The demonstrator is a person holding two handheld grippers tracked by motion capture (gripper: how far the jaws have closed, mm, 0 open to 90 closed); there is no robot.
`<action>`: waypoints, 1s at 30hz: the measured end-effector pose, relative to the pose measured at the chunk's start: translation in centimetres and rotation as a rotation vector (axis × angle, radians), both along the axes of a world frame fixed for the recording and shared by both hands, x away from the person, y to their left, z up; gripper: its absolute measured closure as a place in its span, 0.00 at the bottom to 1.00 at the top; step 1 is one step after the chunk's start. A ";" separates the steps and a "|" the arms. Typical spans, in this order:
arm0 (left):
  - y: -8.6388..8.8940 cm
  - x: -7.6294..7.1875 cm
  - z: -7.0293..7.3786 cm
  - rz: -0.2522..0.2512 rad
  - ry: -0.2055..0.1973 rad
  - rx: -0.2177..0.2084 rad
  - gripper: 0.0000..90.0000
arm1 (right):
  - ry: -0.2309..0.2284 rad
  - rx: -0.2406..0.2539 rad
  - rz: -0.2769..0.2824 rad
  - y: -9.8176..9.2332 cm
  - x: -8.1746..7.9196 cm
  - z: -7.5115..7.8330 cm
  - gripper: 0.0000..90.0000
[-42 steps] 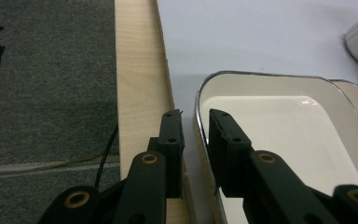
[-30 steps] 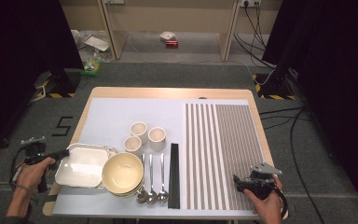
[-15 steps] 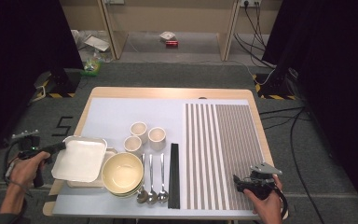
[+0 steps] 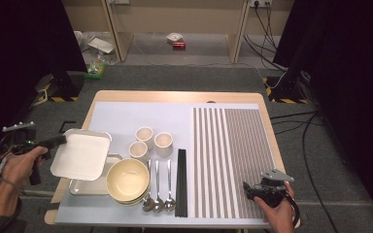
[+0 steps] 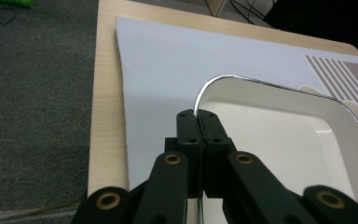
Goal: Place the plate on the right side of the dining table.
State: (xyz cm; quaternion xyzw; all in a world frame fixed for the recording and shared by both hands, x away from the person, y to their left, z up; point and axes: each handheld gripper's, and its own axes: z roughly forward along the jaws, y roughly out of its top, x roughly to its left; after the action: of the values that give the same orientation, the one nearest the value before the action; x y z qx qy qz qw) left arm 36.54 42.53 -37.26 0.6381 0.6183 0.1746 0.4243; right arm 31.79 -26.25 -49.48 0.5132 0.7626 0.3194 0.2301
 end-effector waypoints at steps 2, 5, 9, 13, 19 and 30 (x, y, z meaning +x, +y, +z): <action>-0.3 0.2 0.6 -0.012 -0.003 0.002 0.98 | 0.000 0.000 0.000 0.0 0.0 0.0 0.16; -0.8 0.4 1.2 -0.018 -0.004 0.008 0.98 | -0.002 -0.003 0.003 0.0 0.0 0.0 0.16; -1.8 0.7 2.1 -0.036 -0.009 0.003 0.98 | 0.001 0.001 0.001 0.0 0.0 0.0 0.16; -3.1 1.1 3.2 -0.053 -0.024 0.001 0.98 | 0.001 0.001 0.000 0.0 0.0 0.0 0.16; -5.4 1.9 4.4 -0.090 -0.038 -0.009 0.98 | 0.002 0.002 0.000 0.0 0.0 0.0 0.16; -10.1 3.4 5.1 -0.134 -0.055 -0.035 0.98 | 0.003 0.004 0.002 0.0 0.0 0.0 0.16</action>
State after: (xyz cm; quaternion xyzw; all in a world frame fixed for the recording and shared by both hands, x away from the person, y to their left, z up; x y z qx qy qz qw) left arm 39.98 32.41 -32.16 0.6656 0.5651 0.1525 0.4629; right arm 31.81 -26.26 -49.47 0.5134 0.7628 0.3204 0.2278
